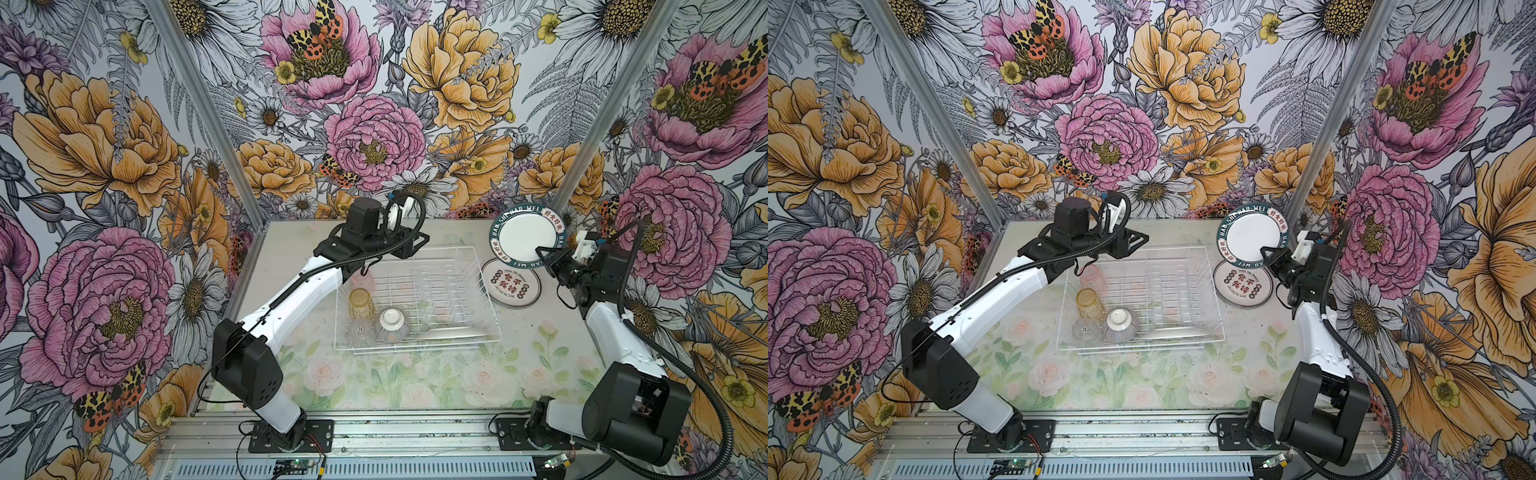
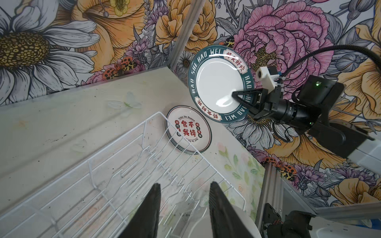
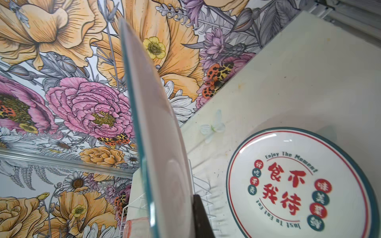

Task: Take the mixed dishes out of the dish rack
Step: 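Carry the green-rimmed plate with the right gripper and lower it onto the stack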

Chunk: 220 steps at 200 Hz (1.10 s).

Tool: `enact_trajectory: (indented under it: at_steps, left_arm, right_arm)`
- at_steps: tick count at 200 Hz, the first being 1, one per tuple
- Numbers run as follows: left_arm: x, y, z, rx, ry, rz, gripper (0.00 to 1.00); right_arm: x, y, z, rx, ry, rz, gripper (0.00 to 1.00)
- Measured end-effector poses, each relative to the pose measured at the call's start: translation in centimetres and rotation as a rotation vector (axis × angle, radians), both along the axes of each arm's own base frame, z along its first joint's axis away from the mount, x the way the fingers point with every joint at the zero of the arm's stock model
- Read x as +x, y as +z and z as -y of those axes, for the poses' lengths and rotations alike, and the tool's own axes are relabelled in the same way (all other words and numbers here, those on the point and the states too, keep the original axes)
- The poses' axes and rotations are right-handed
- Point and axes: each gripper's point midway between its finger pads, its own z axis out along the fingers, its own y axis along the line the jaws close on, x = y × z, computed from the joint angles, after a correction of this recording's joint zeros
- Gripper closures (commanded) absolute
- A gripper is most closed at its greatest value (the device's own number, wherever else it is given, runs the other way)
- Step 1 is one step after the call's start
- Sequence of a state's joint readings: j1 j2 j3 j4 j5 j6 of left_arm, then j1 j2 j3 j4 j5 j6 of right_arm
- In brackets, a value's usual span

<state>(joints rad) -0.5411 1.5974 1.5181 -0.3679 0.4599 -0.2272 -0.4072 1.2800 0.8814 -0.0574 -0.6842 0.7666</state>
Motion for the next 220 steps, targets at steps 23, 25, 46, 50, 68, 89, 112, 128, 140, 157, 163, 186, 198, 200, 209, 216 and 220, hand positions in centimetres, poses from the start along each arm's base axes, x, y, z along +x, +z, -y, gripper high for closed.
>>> enact_trajectory:
  at_steps: [23,25,46,50,68,89,112,128,140,157,163,186,198,200,209,216,220]
  left_arm:
    - [0.6,-1.5,-1.2,0.042,0.04,-0.015,0.6]
    - [0.7,-1.6,-1.4,0.046,0.044,-0.015,0.6]
    - [0.8,-2.1,-2.1,0.087,0.065,-0.005,0.6]
    - [0.8,-2.1,-2.2,0.092,0.069,-0.002,0.6]
    - [0.4,-1.7,-2.9,0.117,0.084,0.03,0.59]
    - [0.0,-0.6,-3.7,0.137,0.1,0.078,0.59]
    - [0.0,-0.1,-4.1,0.152,0.111,0.111,0.59]
    - [0.0,-0.4,-4.3,0.167,0.113,0.111,0.59]
    - [0.0,-0.5,-4.3,0.173,0.115,0.109,0.59]
    - [0.0,-0.7,-4.4,0.179,0.118,0.104,0.59]
    - [0.0,-0.7,-4.5,0.181,0.119,0.103,0.59]
    - [0.0,-0.8,-4.5,0.184,0.121,0.102,0.59]
    - [0.1,-0.8,-4.5,0.186,0.121,0.105,0.59]
    - [0.1,-0.8,-4.5,0.187,0.121,0.106,0.59]
    - [0.1,-0.8,-4.5,0.189,0.12,0.108,0.59]
    - [0.1,-0.8,-4.5,0.19,0.12,0.108,0.59]
    - [0.1,-0.8,-4.5,0.192,0.118,0.11,0.59]
  right_arm:
    - [-0.9,-3.2,0.5,0.012,-0.025,-0.085,1.0]
    - [-1.0,-3.5,0.5,0.013,-0.027,-0.093,1.0]
    - [-1.6,-5.3,0.9,0.011,-0.042,-0.148,1.0]
    - [-1.7,-5.5,0.9,0.011,-0.045,-0.154,1.0]
    - [-1.8,-6.1,1.1,0.003,-0.052,-0.171,1.0]
    - [-1.9,-6.7,1.2,-0.001,-0.054,-0.185,1.0]
    - [-2.3,-8.2,1.1,0.004,-0.051,-0.22,1.0]
    - [-2.5,-9.8,1.1,0.016,-0.053,-0.264,1.0]
    - [-2.7,-11.0,1.1,0.025,-0.058,-0.299,1.0]
    - [-3.0,-12.1,1.1,0.034,-0.064,-0.338,1.0]
    - [-3.0,-12.4,1.2,0.036,-0.066,-0.345,1.0]
    - [-3.0,-12.9,1.3,0.038,-0.07,-0.362,1.0]
    - [-3.0,-13.3,1.3,0.041,-0.071,-0.371,1.0]
    - [-3.0,-13.3,1.3,0.041,-0.071,-0.373,1.0]
    - [-3.0,-13.6,1.3,0.045,-0.071,-0.381,1.0]
    - [-3.0,-13.8,1.3,0.048,-0.07,-0.387,1.0]
    - [-3.0,-14.0,1.3,0.05,-0.07,-0.392,1.0]
